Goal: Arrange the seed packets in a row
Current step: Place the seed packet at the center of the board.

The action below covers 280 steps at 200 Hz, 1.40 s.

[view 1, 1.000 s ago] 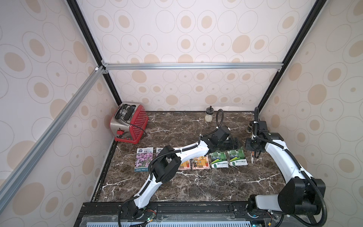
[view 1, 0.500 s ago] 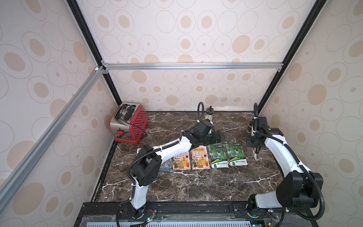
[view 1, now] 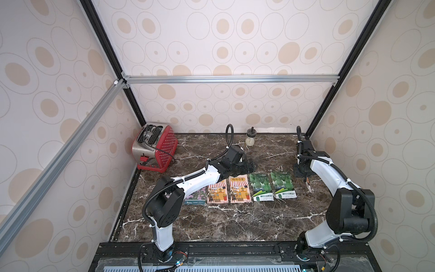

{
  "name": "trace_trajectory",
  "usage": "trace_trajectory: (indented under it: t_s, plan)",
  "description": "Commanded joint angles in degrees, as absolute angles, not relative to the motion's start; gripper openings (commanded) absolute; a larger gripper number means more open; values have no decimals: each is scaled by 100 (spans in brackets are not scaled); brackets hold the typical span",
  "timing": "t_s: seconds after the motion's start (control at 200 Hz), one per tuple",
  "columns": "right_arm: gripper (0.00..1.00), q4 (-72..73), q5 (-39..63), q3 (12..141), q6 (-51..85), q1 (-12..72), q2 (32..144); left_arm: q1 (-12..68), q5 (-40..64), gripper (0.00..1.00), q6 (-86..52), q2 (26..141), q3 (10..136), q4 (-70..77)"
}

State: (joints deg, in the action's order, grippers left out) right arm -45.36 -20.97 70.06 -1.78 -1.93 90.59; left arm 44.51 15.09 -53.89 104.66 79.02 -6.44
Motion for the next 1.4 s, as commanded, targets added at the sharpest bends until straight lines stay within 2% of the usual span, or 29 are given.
trace_trajectory:
  t_s: [0.0,0.871,0.981,1.107,1.157,1.232,1.397]
  plan:
    - [0,-4346,-2286,6956,-428,-174,9207,4447,1406,89,-5177,10188,7952,-810]
    - [0,-3489,-2254,6663,-476,-84,10342,4434,1425,89,-5212,10277,8089,-1127]
    - [15,-3482,-2121,6627,-441,-84,10389,4434,1384,89,-5209,10283,8124,-1186]
    - [51,-3635,-2058,6658,-353,-93,10231,4443,1353,89,-5212,10263,8172,-1278]
    - [60,-3681,-1988,6669,-318,-90,10099,4438,1324,89,-5173,10233,8200,-1343]
    - [66,-3797,-1817,6689,-230,-96,9816,4441,1231,89,-5129,10165,8209,-1433]
    - [71,-4016,-976,6738,148,-220,8884,4440,1117,89,-4998,10149,8333,-1532]
